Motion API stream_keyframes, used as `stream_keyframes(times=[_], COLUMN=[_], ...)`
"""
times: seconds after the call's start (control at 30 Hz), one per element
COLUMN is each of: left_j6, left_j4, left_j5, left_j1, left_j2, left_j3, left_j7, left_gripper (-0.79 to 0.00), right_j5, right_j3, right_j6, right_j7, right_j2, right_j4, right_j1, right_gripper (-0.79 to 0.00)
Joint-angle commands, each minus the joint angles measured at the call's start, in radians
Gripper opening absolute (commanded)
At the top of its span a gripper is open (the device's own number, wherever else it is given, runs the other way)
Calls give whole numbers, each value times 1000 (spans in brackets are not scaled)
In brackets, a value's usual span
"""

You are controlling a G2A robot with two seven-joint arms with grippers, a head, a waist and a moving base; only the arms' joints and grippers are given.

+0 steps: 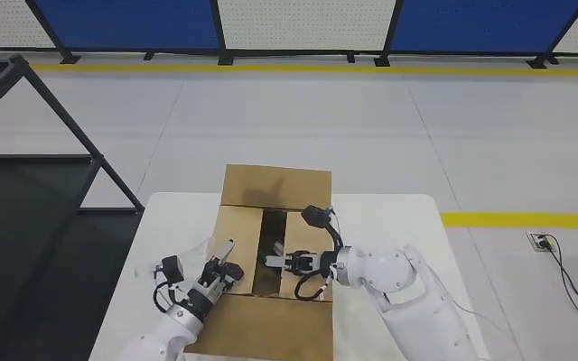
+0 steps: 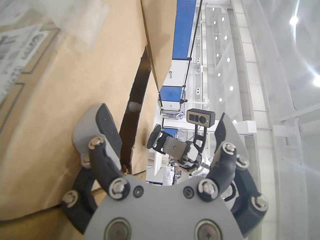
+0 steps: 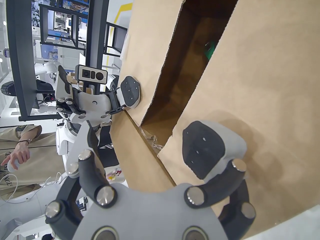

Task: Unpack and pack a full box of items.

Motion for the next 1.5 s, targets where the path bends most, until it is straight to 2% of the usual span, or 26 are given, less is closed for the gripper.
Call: stream_keyframes(times=[0.0, 0.33, 0.83, 1.1, 1.3, 1.4, 1.47], left_j6=[6, 6, -116, -154, -148, -127, -75], left_j4=[1, 5, -84, -145, -156, -142, -145], left_j5=[7, 12, -105, -303, -468, -504, -524], left_j1=[0, 0, 35, 65, 82, 87, 98], left_j2=[0, -1, -1, 1, 6, 10, 14], left_j3=[2, 8, -46, -134, -239, -289, -320], left_j7=[4, 21, 11, -53, -108, -120, -141], left_gripper=[0, 0, 0, 0, 0, 0, 0], right_j5=[1, 7, 120, 225, 234, 220, 195], right_j3=[-1, -12, 22, 141, 282, 346, 370], right_j6=[-1, 1, -53, -131, -175, -183, -173], right_j7=[1, 3, 33, 209, 375, 459, 478], right_j2=[2, 8, 23, 59, 102, 123, 132], right_j4=[0, 1, -100, -232, -351, -403, -432], right_j1=[-1, 3, -16, -72, -187, -249, -273], right_gripper=[0, 0, 0, 0, 0, 0, 0])
